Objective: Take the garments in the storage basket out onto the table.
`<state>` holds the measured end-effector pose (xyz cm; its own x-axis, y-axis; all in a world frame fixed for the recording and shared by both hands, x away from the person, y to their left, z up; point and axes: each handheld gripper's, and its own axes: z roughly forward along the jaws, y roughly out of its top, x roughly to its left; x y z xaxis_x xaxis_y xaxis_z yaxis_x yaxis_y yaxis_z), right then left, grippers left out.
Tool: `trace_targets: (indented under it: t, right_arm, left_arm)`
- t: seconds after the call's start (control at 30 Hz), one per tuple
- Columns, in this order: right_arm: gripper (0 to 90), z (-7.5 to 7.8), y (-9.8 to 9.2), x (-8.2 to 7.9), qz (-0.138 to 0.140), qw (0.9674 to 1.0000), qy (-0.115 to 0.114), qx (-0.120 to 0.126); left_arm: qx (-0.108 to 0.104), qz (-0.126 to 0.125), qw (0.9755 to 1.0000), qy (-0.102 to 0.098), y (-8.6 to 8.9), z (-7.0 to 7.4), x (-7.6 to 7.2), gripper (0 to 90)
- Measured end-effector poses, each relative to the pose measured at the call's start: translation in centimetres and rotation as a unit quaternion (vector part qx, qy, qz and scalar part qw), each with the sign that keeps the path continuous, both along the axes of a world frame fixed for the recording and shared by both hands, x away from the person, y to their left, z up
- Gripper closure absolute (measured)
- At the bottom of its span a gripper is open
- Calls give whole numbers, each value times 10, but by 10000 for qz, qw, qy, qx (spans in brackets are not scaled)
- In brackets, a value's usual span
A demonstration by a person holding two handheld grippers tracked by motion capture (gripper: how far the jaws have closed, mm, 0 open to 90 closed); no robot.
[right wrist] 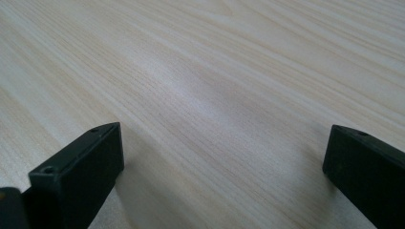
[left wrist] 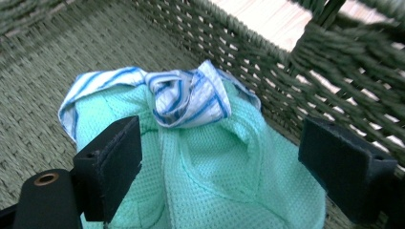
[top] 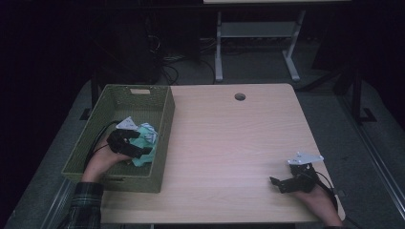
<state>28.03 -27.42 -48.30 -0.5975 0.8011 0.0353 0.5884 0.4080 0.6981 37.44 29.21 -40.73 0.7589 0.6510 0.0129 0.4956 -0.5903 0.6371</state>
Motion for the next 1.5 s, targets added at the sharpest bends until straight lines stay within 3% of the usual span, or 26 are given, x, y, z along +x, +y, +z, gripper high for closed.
trace_targets:
  t: [0.4,0.5,0.8,1.03,1.17,1.37,1.5]
  right_arm:
    - [0,0,0,0,-1,10000,0,0]
    - [0,0,0,0,2,10000,-3,-1]
    - [0,0,0,0,4,10000,-5,-2]
    - [0,0,0,0,4,10000,-5,-2]
    - [0,0,0,0,5,10000,-5,-2]
    - [0,0,0,0,2,10000,-3,0]
    - [0,0,0,0,2,10000,-3,-1]
  left_arm:
    - [271,60,9992,280,-3,-9,2,140]
    - [348,122,9983,457,-3,-12,3,140]
    - [576,153,9957,704,-5,-17,4,149]
    - [627,196,9929,992,-4,-19,5,229]
    - [680,278,9904,1169,-5,-19,4,329]
    - [590,423,9880,1361,-2,-15,4,716]
    - [563,437,9876,1402,-1,-13,4,788]
